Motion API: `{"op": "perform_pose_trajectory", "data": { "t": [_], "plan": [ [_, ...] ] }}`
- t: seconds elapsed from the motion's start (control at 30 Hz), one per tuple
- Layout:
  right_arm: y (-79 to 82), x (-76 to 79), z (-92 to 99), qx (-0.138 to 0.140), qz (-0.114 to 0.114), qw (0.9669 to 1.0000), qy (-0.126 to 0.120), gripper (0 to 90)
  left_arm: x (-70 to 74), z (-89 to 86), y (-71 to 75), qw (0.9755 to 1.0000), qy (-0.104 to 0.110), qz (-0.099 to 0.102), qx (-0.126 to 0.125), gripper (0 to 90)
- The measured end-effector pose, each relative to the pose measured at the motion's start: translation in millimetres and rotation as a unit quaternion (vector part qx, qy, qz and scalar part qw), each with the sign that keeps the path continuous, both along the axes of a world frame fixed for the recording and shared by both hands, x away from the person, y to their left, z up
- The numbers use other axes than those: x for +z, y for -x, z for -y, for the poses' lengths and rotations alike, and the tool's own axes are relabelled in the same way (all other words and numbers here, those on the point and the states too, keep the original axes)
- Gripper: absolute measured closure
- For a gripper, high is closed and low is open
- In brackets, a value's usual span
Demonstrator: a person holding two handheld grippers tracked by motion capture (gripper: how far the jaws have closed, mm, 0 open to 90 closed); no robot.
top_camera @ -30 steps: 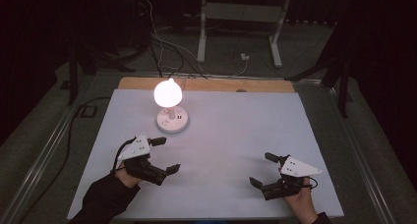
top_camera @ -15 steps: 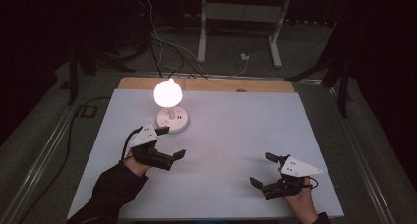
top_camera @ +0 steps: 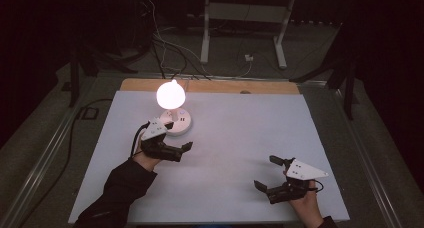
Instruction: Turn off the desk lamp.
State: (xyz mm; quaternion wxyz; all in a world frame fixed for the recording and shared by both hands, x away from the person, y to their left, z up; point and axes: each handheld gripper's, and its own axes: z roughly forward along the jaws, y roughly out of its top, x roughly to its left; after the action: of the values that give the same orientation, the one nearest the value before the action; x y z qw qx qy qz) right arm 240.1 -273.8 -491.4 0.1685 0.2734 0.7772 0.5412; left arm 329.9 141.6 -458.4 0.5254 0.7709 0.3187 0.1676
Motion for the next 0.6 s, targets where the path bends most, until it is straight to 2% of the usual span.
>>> {"op": "perform_pose_trajectory", "data": {
  "t": [0.13, 0.27, 0.33, 0.47, 0.6],
  "plan": [
    [-0.3, 0.0, 0.3, 0.001, -0.001, 1.0, -0.002, 0.0, -2.5, 0.9, -6.6, 1.0, 0.005, -0.006, -0.005, 0.5],
    [-0.4, -0.2, -0.1, 0.003, -0.003, 1.0, -0.001, 0.0, -5.6, 3.9, -12.2, 1.0, -0.008, -0.002, -0.005, 0.5],
    [-0.3, -0.4, -0.3, 0.004, -0.004, 1.0, -0.002, 0.0, -7.5, 5.0, -15.1, 0.9999, -0.013, -0.001, 0.0, 0.9],
    [-0.5, -0.3, -0.2, 0.005, -0.004, 1.0, -0.002, 0.0, -10.7, 7.3, -21.7, 0.9997, -0.014, -0.013, 0.012, 2.4],
    [-0.4, -0.7, -0.2, 0.006, -0.004, 1.0, -0.001, 0.0, -13.6, 10.9, -26.7, 0.9989, -0.037, -0.021, 0.02, 4.1]
  ]
}}
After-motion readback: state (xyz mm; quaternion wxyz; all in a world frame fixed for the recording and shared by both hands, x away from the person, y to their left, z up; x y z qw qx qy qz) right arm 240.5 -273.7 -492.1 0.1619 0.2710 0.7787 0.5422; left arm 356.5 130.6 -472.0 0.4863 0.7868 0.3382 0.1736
